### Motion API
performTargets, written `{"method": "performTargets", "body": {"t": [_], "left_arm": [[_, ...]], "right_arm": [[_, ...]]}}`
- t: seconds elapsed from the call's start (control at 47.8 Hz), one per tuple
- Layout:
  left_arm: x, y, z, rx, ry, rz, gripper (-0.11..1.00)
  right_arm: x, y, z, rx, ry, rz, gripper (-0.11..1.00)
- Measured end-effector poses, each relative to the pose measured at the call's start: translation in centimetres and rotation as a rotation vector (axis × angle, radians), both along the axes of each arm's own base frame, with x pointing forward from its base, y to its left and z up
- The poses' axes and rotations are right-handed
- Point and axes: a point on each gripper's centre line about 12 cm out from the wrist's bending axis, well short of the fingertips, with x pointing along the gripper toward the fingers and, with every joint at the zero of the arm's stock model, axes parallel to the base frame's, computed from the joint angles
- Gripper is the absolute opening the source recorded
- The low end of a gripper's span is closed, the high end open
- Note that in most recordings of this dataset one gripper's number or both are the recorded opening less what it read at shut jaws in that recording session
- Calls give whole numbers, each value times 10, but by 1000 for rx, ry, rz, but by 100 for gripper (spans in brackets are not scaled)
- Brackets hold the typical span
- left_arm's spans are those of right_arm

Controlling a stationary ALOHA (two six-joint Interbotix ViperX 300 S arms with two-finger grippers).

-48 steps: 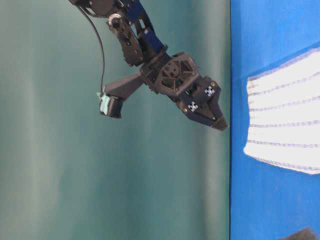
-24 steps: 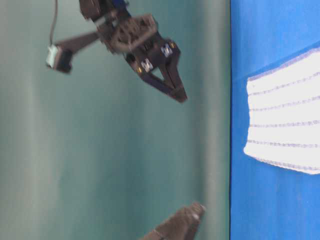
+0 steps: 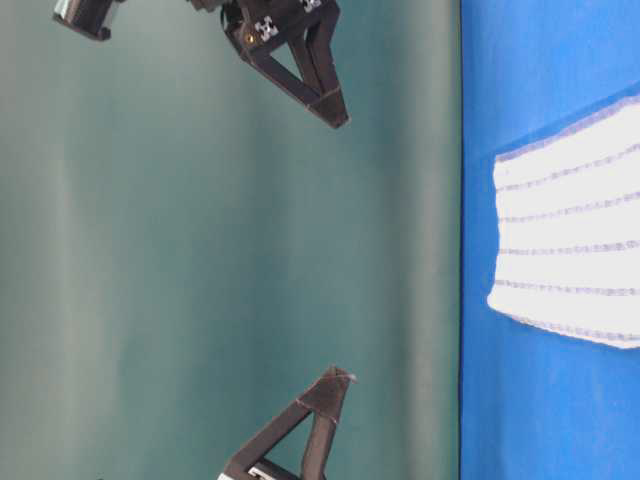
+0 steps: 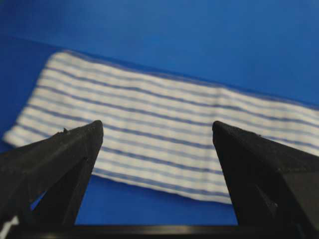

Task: Fold the blue towel.
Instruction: 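Release the towel and move both grippers to its top end, then grasp the top corners of the towel strip with both grippers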

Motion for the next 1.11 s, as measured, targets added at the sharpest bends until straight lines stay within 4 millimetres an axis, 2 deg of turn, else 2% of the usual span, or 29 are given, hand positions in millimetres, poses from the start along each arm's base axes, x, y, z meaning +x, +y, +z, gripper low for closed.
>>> {"method": "performTargets", "body": {"t": [0.167, 0.418, 0.544, 0.711, 0.858, 0.962, 1.109], "left_arm": [[0, 7, -2, 13, 10, 14, 87], [11, 12, -6, 20, 27, 15, 87], [20, 26, -10, 47, 50, 30, 87], [31, 58, -26, 86, 95, 78, 87], [38, 88, -48, 90, 117, 138, 87], [41, 104, -62, 87, 126, 170, 87], [48, 113, -83, 81, 143, 183, 87]], "right_arm": [[-1, 1, 0, -1, -2, 1, 91], [7, -4, -6, -3, 10, -8, 91], [15, -10, -13, -6, 19, -23, 91], [28, -26, -34, -2, 59, -61, 91], [39, -43, -65, 16, 124, -97, 91], [46, -52, -81, 27, 156, -112, 91], [53, -58, -97, 32, 183, -119, 91]]}}
